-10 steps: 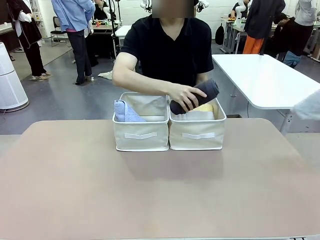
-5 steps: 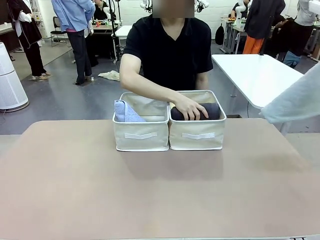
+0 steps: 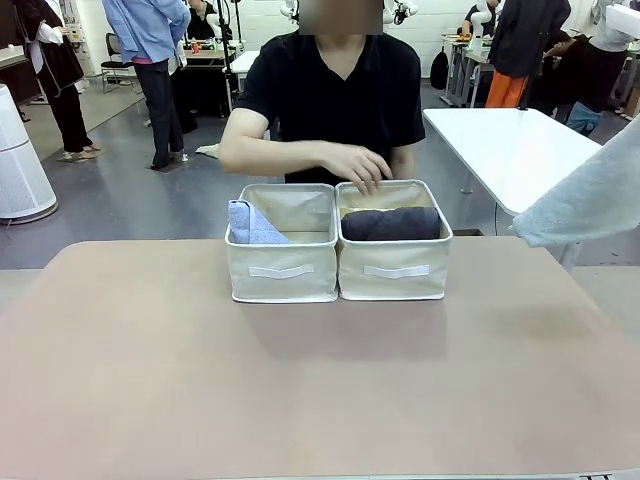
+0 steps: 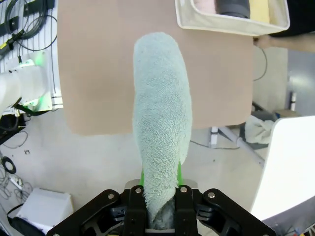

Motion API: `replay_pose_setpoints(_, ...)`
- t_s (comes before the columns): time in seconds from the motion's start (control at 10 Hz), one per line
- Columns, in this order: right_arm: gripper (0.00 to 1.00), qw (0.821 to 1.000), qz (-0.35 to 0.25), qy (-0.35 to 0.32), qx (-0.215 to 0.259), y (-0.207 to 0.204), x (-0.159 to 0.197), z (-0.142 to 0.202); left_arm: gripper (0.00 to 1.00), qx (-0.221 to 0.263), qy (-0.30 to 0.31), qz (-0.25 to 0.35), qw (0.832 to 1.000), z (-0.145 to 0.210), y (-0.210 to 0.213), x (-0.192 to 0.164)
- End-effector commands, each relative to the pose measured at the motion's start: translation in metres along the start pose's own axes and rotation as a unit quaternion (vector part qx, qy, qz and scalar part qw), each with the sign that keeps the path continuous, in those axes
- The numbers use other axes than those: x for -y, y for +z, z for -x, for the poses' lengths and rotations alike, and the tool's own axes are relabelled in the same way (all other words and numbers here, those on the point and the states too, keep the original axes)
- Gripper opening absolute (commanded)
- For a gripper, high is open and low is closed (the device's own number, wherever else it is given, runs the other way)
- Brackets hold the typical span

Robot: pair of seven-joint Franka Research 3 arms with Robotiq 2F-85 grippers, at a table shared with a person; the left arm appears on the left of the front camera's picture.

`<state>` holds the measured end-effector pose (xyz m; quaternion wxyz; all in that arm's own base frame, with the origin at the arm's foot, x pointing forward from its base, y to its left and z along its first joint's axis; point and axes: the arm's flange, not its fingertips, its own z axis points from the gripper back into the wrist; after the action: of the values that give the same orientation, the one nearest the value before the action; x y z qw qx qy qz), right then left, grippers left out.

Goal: Sort the towels based on their folding style.
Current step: Pick up another triangle-folded towel from the table and place it in the left Fabric basket.

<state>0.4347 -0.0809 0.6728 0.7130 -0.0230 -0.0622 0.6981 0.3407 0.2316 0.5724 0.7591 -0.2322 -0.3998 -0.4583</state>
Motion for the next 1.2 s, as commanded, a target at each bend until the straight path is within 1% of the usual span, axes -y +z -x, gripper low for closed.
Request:
replay_pose_setpoints(0.0,0.00,1.000,-0.002,0.007,-0.001,0.003,-0.002,0.002,1.00,0.006,0.001,-0.001,1.000,0.000,0.001,0.000)
replay_pose_setpoints(0.1,0.19,1.000,0.000,0.000,0.000,0.000,0.000,0.000,1.00,0.006,0.001,-0.001,1.000,0.000,0.001,0.000)
replay_pose_setpoints(0.2,0.19,1.000,0.017,-0.016,-0.003,-0.003,0.004,-0.030,1.00,0.006,0.001,-0.001,1.000,0.000,0.001,0.000)
replay_pose_setpoints(0.3,0.19,0.999,0.042,-0.031,-0.002,0.001,0.008,-0.068,1.00,0.006,0.001,-0.001,1.000,0.000,0.001,0.000)
replay_pose_setpoints(0.4,0.19,0.997,0.063,-0.047,0.010,0.007,0.014,-0.105,1.00,0.006,0.001,-0.001,1.000,0.000,0.001,0.000)
replay_pose_setpoints(0.5,0.19,0.995,0.070,-0.060,0.025,0.012,0.025,-0.145,1.00,0.006,0.001,-0.001,1.000,0.000,0.001,0.000)
replay_pose_setpoints(0.7,0.19,0.996,0.057,-0.056,0.050,0.014,0.041,-0.214,1.00,0.006,0.001,-0.001,1.000,0.000,0.001,0.000)
replay_pose_setpoints(0.8,0.19,0.995,0.058,-0.064,0.049,0.010,0.051,-0.246,1.00,0.006,0.001,-0.001,1.000,0.000,0.001,0.000)
replay_pose_setpoints(0.9,0.19,0.997,0.034,-0.056,0.048,0.003,0.058,-0.275,1.00,0.006,0.001,-0.001,1.000,0.000,0.001,0.000)
replay_pose_setpoints(1.0,0.19,0.997,0.028,-0.055,0.054,0.000,0.062,-0.294,1.00,0.006,0.001,-0.001,1.000,0.000,0.001,0.000)
replay_pose_setpoints(1.1,0.19,0.996,0.025,-0.059,0.062,0.000,0.066,-0.304,1.00,0.006,0.001,-0.001,1.000,0.000,0.001,0.000)
